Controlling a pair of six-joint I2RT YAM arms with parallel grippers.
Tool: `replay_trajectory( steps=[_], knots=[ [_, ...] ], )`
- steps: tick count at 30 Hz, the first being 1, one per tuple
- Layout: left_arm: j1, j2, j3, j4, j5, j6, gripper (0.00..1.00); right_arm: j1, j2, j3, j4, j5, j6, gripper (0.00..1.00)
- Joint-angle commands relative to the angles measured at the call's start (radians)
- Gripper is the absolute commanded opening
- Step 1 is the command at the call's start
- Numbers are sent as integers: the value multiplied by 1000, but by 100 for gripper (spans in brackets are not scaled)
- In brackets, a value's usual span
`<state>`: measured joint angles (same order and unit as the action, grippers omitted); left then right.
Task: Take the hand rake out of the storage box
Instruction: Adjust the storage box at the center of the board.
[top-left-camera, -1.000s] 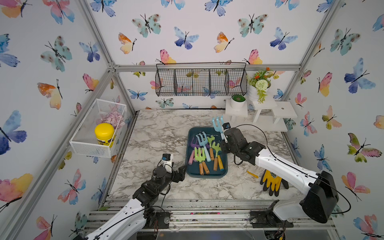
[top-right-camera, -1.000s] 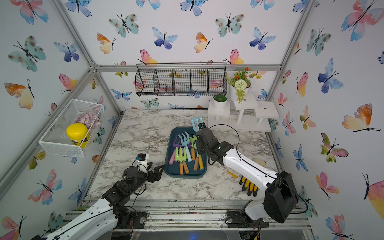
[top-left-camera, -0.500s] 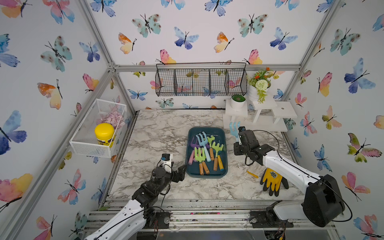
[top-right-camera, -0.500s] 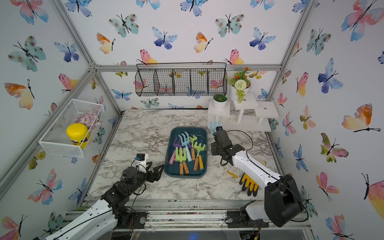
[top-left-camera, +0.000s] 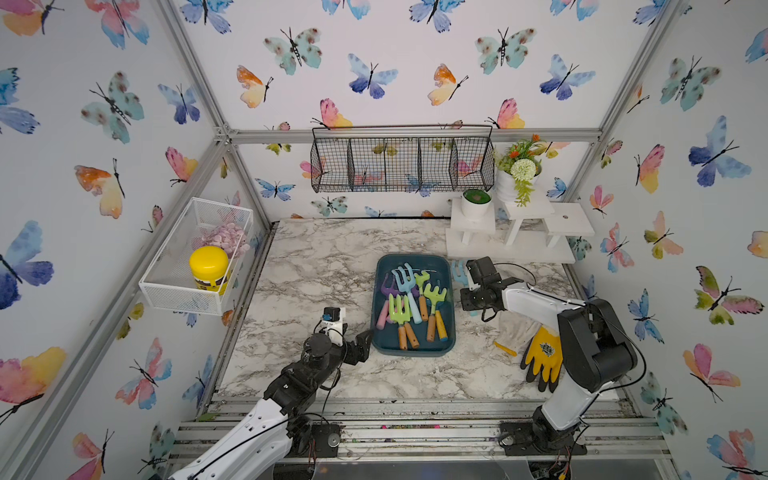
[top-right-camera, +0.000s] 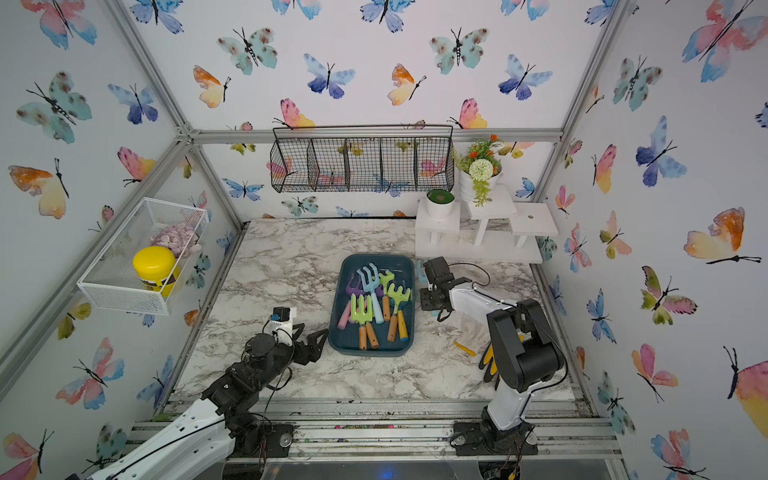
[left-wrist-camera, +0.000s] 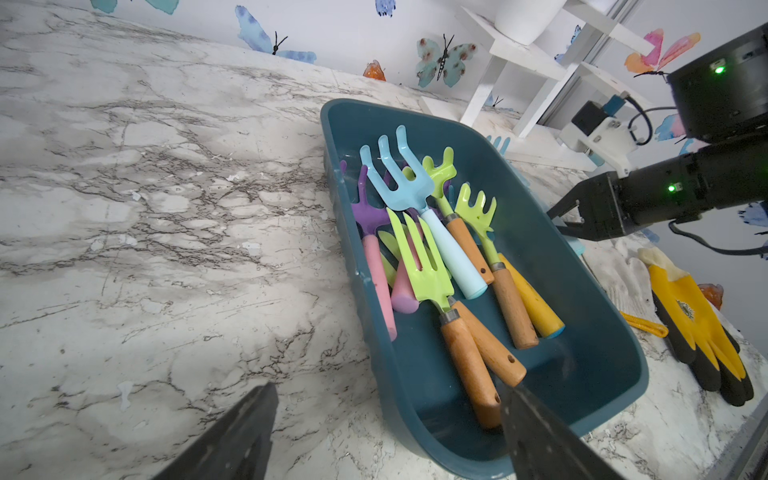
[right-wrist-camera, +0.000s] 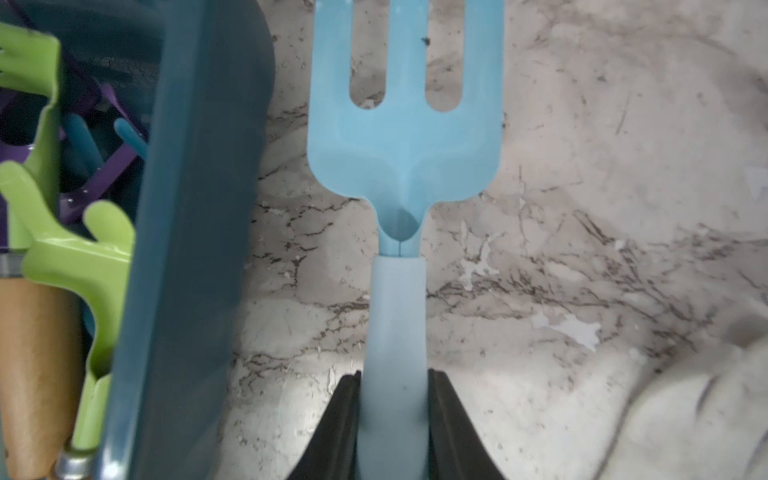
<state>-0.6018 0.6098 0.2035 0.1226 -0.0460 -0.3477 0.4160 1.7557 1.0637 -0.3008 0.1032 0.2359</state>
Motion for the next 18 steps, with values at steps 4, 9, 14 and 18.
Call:
replay_trajectory(
  steps=[4, 9, 14, 18],
  knots=[
    [5, 7, -10, 11, 0, 5, 90, -8, 83, 97, -22, -44, -33, 26],
    [5, 7, -10, 12, 0, 5, 90, -9, 114, 105, -35, -69, -9, 26],
    [5, 8, -10, 12, 0, 6, 90, -9, 116, 90, -37, -80, 13, 26],
    [5, 10, -10, 12, 0, 6, 90, -9, 136, 96, -40, -107, 20, 26]
  ],
)
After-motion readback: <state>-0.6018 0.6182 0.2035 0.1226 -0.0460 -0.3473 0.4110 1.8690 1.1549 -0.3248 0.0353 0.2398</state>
